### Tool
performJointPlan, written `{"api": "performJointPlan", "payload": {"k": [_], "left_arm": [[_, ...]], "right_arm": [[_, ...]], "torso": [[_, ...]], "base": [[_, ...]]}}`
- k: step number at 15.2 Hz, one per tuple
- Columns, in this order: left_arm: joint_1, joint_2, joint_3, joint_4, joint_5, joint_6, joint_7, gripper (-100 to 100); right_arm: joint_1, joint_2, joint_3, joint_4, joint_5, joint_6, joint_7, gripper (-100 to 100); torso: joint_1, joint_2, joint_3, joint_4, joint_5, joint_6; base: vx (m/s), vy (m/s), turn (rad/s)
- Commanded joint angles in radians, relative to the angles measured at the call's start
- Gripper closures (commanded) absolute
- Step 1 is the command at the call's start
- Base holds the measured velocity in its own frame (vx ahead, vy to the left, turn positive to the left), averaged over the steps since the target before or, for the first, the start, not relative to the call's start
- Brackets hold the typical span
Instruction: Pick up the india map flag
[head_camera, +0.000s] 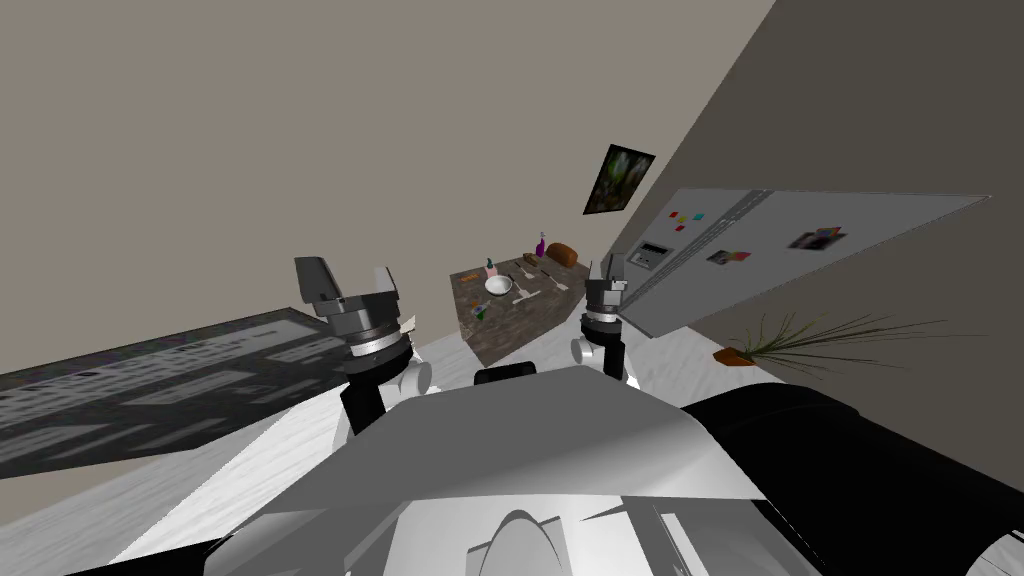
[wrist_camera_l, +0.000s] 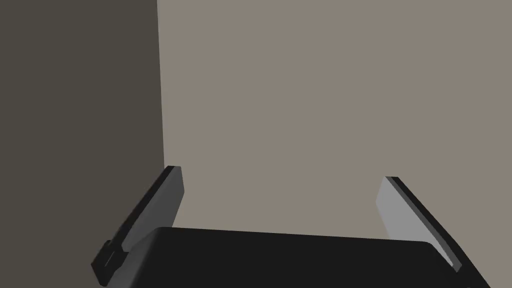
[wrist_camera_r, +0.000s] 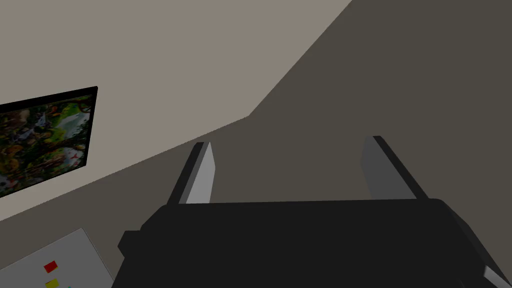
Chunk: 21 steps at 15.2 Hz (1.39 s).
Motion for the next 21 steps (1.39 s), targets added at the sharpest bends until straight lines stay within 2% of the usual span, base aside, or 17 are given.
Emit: {"api": "performJointPlan", "payload": {"k": [1, 2, 3, 7, 8, 9, 10, 11, 12, 13, 14, 16, 17, 18, 19, 20, 21], "left_arm": [[0.000, 0.034, 0.002, 0.004, 0.011, 0.012, 0.012, -100], [0.001, 0.060, 0.003, 0.008, 0.022, 0.023, 0.025, -100], [0.001, 0.060, 0.003, 0.008, 0.022, 0.023, 0.025, -100], [0.002, 0.153, 0.010, 0.029, 0.075, 0.080, 0.085, -100], [0.002, 0.153, 0.010, 0.029, 0.075, 0.080, 0.085, -100], [0.003, 0.188, 0.014, 0.038, 0.099, 0.106, 0.112, -100], [0.003, 0.188, 0.014, 0.038, 0.099, 0.106, 0.112, -100], [0.004, 0.224, 0.017, 0.049, 0.126, 0.135, 0.142, -100], [0.004, 0.224, 0.017, 0.049, 0.126, 0.135, 0.142, -100], [0.005, 0.258, 0.021, 0.060, 0.155, 0.166, 0.175, -100], [0.005, 0.261, 0.021, 0.060, 0.155, 0.166, 0.175, -100], [0.006, 0.299, 0.025, 0.072, 0.187, 0.200, 0.211, -100], [0.007, 0.330, 0.029, 0.085, 0.221, 0.236, 0.241, -100], [0.007, 0.338, 0.029, 0.085, 0.221, 0.236, 0.250, -100], [0.009, 0.370, 0.034, 0.099, 0.257, 0.270, 0.279, -100], [0.009, 0.378, 0.034, 0.099, 0.257, 0.274, 0.290, -100], [0.011, 0.408, 0.038, 0.113, 0.292, 0.298, 0.316, -100]], "right_arm": [[0.000, 0.000, 0.000, 0.000, 0.000, 0.000, 0.000, 0], [0.000, 0.000, 0.000, 0.000, 0.000, 0.000, 0.000, 0], [0.000, 0.000, 0.000, 0.000, 0.000, 0.000, 0.000, 0], [0.000, 0.000, 0.000, 0.000, 0.000, 0.000, 0.000, 0], [0.000, 0.000, 0.000, 0.000, 0.000, 0.000, 0.000, 0], [0.000, 0.000, 0.000, 0.000, 0.000, 0.000, 0.000, 0], [0.000, 0.000, 0.000, 0.000, 0.000, 0.000, 0.000, 0], [0.000, 0.000, 0.000, 0.000, 0.000, 0.000, 0.000, 0], [0.000, 0.000, 0.000, 0.000, 0.000, 0.000, 0.000, 0], [0.000, 0.000, 0.000, 0.000, 0.000, 0.000, 0.000, 0], [0.000, 0.000, 0.000, 0.000, 0.000, 0.000, 0.000, 0], [0.000, 0.000, 0.000, 0.000, 0.000, 0.000, 0.000, 0], [0.000, 0.000, 0.000, 0.000, 0.000, 0.000, 0.000, 0], [0.000, 0.000, 0.000, 0.000, 0.000, 0.000, 0.000, 0], [0.000, 0.000, 0.000, 0.000, 0.000, 0.000, 0.000, 0], [0.000, 0.000, 0.000, 0.000, 0.000, 0.000, 0.000, 0], [0.000, 0.000, 0.000, 0.000, 0.000, 0.000, 0.000, 0]], "torso": [[0.000, 0.000, 0.000, 0.000, 0.000, 0.000], [0.000, 0.000, 0.000, 0.000, 0.000, 0.000], [0.000, 0.000, 0.000, 0.000, 0.000, 0.000], [0.000, 0.001, 0.001, 0.000, 0.000, 0.000], [0.000, 0.001, 0.001, 0.000, 0.000, 0.000], [0.000, 0.001, 0.001, 0.000, 0.000, 0.000], [0.000, 0.001, 0.001, 0.000, 0.000, 0.000], [0.000, 0.001, 0.001, 0.000, 0.000, 0.000], [-0.001, 0.001, 0.000, 0.000, 0.000, 0.000], [-0.001, 0.001, 0.001, 0.000, 0.000, 0.000], [-0.001, 0.001, 0.000, 0.000, 0.000, 0.001], [-0.001, 0.001, 0.000, 0.000, 0.000, 0.001], [-0.001, 0.001, 0.000, 0.000, 0.000, 0.000], [-0.001, 0.001, 0.000, 0.000, 0.000, 0.001], [-0.001, 0.001, 0.000, 0.000, 0.000, 0.000], [-0.001, 0.001, 0.000, 0.000, 0.000, 0.001], [-0.001, 0.001, 0.000, 0.000, 0.000, 0.000]], "base": [[-0.003, -0.004, -0.039], [-0.007, -0.009, -0.096], [-0.008, -0.007, -0.067], [-0.012, -0.011, -0.102], [-0.014, -0.010, -0.091], [-0.013, -0.013, -0.097], [-0.012, -0.012, -0.090], [-0.012, -0.016, -0.136], [-0.011, -0.014, -0.117], [-0.011, -0.017, -0.160], [-0.010, -0.015, -0.128], [-0.010, -0.017, -0.151], [-0.008, -0.016, -0.165], [-0.008, -0.014, -0.121], [-0.009, -0.021, -0.195], [-0.008, -0.018, -0.162], [-0.005, -0.020, -0.156]]}}
